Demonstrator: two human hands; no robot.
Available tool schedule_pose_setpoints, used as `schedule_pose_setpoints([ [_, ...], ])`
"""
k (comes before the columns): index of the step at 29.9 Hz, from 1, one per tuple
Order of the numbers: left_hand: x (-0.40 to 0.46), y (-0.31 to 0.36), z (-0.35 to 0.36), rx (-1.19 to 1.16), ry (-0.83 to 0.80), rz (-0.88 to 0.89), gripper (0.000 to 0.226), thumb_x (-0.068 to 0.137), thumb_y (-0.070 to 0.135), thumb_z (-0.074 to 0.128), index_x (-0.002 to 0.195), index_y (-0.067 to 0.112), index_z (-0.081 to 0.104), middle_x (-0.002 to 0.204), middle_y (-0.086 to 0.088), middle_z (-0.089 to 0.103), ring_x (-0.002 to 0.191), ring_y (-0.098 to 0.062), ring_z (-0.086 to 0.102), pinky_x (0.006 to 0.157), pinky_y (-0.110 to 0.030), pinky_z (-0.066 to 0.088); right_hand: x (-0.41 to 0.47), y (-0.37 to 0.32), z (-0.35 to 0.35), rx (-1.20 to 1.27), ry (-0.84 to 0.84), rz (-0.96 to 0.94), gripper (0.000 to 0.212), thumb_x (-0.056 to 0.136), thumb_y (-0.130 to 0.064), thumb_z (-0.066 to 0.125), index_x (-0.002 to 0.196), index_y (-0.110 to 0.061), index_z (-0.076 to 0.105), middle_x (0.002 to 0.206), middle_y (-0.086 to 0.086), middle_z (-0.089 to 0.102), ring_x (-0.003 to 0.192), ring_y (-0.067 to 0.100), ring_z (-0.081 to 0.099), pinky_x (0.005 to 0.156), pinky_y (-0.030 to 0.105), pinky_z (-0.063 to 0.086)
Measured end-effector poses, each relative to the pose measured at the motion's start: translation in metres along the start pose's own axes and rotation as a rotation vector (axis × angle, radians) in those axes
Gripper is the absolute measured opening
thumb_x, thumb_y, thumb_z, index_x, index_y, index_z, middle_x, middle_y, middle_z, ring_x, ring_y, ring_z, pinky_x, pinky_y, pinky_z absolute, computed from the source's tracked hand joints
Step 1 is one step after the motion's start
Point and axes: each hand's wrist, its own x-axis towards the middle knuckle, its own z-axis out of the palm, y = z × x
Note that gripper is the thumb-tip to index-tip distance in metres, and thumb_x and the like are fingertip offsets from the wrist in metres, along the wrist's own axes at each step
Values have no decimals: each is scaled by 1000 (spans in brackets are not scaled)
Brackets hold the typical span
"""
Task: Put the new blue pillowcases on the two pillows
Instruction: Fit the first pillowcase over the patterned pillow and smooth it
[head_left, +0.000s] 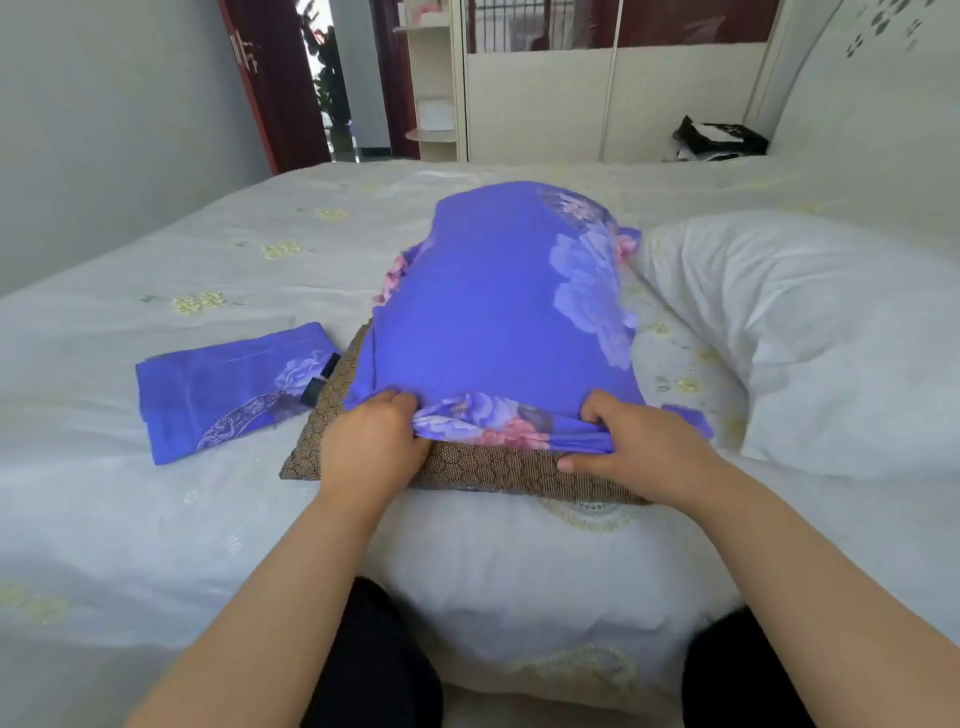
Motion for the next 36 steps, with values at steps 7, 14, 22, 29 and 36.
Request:
schedule_pose_setpoints([
  [7, -7, -47, -15, -109, -154, -335, 41, 76, 56, 62, 81, 18, 50, 78, 1, 56, 82, -29, 55, 62, -35, 40, -3, -3, 2, -50, 172, -130, 18, 88, -39, 59, 88, -25, 48, 68, -14, 46, 70, 14, 43, 88, 33, 35],
  [14, -12, -52, -12, -861, -109, -641, 45, 66, 60, 59, 87, 22, 48, 84, 3, 50, 81, -22, 53, 75, -45, 50, 2, -13, 29, -136, 354, -273, 27, 72, -36, 72, 78, -22, 50, 79, -6, 47, 76, 21, 51, 69, 34, 37],
  [22, -3, -80, -7, -1410, -26, -1265, 35, 84, 39, 68, 104, 12, 59, 68, 1, 56, 55, -8, 52, 41, -17, 45, 3, -30, 50, -93, 469, -258, 27, 80, -33, 54, 105, -23, 55, 86, -8, 53, 80, 20, 54, 69, 34, 40],
  [29, 6, -79, -9, -1473, 534, -1049, 24, 99, 18, 43, 76, 18, 49, 76, 3, 52, 72, -10, 52, 63, -23, 50, 7, -41, 71, -109, 710, -289, 8, 82, -21, 59, 84, -19, 67, 102, 0, 59, 93, 23, 49, 75, 35, 38],
  [36, -7, -72, -16, -1776, -5, -1304, 43, 96, 51, 38, 103, 21, 68, 101, -3, 71, 91, -25, 66, 83, -51, 50, 7, -44, 72, -80, 650, -393, 19, 84, -17, 49, 87, -17, 67, 80, -4, 65, 80, 21, 61, 73, 29, 42],
])
